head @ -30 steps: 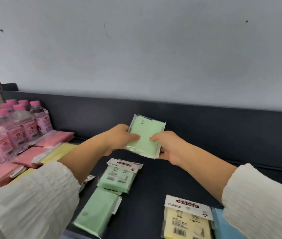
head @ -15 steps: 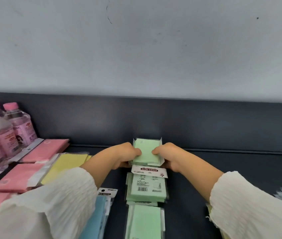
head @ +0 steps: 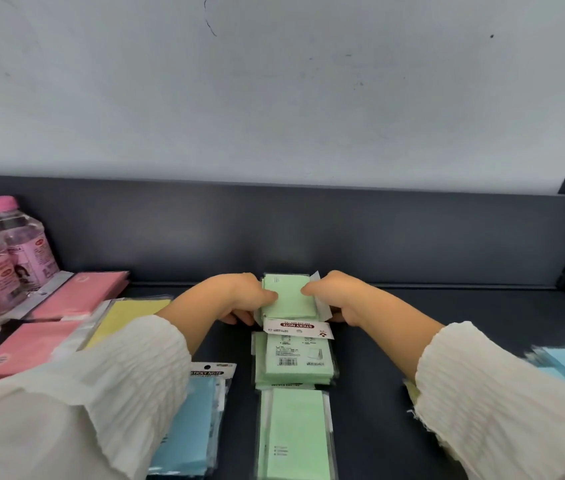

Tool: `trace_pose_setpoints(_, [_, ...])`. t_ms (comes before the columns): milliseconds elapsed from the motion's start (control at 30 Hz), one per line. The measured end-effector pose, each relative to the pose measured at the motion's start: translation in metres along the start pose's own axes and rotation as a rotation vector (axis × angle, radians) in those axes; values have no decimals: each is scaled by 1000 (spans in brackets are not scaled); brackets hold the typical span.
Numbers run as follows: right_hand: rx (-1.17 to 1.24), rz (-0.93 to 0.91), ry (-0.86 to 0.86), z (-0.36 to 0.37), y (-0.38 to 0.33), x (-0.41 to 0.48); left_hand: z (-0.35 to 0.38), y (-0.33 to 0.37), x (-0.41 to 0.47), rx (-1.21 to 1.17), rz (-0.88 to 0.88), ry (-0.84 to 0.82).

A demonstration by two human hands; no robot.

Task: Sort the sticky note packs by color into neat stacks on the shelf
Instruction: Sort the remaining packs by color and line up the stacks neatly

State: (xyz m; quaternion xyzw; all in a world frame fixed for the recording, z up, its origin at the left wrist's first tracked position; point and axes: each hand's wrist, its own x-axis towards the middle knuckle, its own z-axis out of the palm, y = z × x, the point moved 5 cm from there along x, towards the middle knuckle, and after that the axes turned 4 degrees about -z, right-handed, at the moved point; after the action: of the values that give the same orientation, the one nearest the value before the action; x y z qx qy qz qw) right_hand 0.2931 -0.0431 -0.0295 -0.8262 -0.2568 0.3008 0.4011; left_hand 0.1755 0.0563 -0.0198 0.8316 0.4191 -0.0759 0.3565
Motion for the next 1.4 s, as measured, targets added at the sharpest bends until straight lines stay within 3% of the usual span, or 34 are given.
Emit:
trace_pose_setpoints(167, [-171,-103,-31,-41,-20,-35,-33,18,-12,358,98,188])
trace_pose_setpoints(300, [-261,-162,-51,-84,-20,-62,-41,59,-43,348,260,263])
trace_pose_setpoints(433, [-310,-170,-52,-128,1,-88,-8,103,-75,303,447,138])
trace_pose_setpoints(600, [-301,-162,-63,-179,43,-106,55,144,-96,367,540,-98])
trace_pose_setpoints(733, [-310,-181,-139,-200,83,-112,110,160,-100,697,485,-265])
trace_pose_setpoints(900, [-270,-275,-207,-224,116,-119,151,159,-97,897,296,-211])
trace_pose_setpoints(1167, [-284,-542,-295,-197,112,-128,159,142,-113,612,184,-54])
trace_pose_setpoints(1300, [-334,-694,-293,-170,103,-129,162,136,-124,578,79,2])
trace_pose_setpoints(1400, [-296,-768,-290,-155,92,-134,163,143,-135,630,145,160])
